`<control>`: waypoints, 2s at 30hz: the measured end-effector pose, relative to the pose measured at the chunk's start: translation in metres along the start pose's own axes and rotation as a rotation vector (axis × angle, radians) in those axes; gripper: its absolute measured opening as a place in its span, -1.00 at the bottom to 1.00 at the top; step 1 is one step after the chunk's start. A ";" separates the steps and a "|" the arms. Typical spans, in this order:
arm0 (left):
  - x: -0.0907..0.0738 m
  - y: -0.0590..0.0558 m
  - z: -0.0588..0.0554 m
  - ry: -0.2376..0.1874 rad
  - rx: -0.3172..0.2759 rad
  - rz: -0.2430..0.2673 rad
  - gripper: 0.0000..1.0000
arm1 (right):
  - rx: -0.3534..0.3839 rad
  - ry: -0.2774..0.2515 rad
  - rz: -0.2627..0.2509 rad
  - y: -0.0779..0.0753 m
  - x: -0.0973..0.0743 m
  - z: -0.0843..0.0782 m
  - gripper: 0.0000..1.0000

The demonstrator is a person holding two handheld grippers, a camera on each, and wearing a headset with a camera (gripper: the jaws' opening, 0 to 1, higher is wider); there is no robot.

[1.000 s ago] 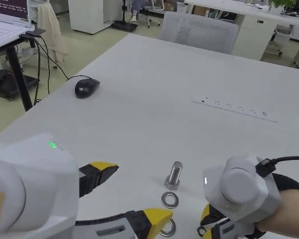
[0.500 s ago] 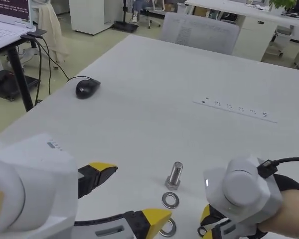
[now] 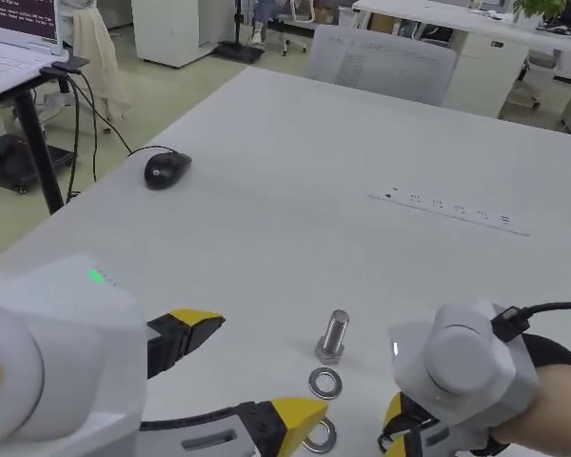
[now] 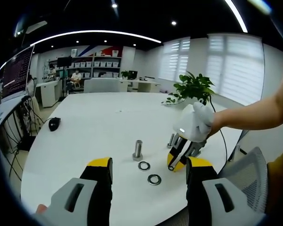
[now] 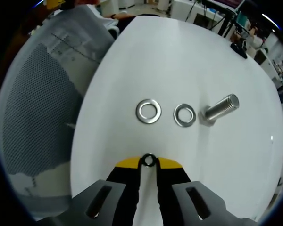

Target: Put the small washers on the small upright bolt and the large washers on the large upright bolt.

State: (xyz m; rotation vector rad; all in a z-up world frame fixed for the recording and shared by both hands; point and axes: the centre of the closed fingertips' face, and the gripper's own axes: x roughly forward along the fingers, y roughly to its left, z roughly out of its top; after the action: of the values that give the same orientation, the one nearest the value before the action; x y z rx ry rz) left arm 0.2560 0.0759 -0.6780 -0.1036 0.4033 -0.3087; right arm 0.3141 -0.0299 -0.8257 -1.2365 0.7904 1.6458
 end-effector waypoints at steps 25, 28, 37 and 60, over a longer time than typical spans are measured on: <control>0.005 -0.007 -0.001 0.019 0.018 -0.026 0.25 | 0.141 -0.011 -0.088 -0.013 -0.043 -0.039 -0.76; 0.006 -0.008 -0.001 0.020 0.019 -0.031 0.25 | 0.167 -0.018 -0.107 -0.016 -0.051 -0.046 -0.75; 0.007 -0.006 0.003 0.014 0.023 -0.032 0.25 | 0.197 -0.007 -0.164 -0.033 -0.075 -0.060 -0.75; 0.011 -0.003 0.008 0.011 0.020 -0.035 0.25 | 0.188 -0.013 -0.225 -0.075 -0.091 -0.050 -0.75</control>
State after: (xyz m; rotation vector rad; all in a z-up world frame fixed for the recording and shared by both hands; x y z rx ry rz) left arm 0.2680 0.0700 -0.6747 -0.0893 0.4098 -0.3478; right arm 0.4109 -0.0703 -0.7521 -1.1364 0.7501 1.3648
